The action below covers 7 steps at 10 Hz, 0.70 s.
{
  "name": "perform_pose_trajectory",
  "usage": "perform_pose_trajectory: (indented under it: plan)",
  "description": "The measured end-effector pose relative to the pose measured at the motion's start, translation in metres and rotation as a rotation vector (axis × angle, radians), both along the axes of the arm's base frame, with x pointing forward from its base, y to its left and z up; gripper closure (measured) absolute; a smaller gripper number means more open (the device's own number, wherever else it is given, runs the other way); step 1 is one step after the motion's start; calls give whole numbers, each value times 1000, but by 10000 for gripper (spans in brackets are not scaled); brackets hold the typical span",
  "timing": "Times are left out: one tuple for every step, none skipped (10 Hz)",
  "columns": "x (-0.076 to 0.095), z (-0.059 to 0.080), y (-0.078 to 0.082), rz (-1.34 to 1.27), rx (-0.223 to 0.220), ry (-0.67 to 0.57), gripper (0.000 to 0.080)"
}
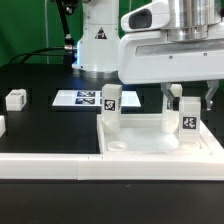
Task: Assemble square table
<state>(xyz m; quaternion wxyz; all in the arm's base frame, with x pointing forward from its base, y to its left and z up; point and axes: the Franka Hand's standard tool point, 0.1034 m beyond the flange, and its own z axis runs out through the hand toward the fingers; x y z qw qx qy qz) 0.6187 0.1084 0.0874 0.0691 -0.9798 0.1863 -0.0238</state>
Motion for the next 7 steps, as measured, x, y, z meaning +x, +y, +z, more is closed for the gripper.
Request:
perform_pose_trajectory:
  plan:
    - [0, 0, 0, -71, 5, 9, 509]
    - [0, 0, 0, -131, 10, 17, 509]
    - [0, -1, 1, -253, 16, 28, 509]
    - [1, -1, 3, -413, 23, 44, 509]
    - [1, -1, 3, -557, 29, 63, 509]
    - [1, -2, 2, -682, 40, 78, 508]
    - [0, -2, 2, -863, 61, 105, 508]
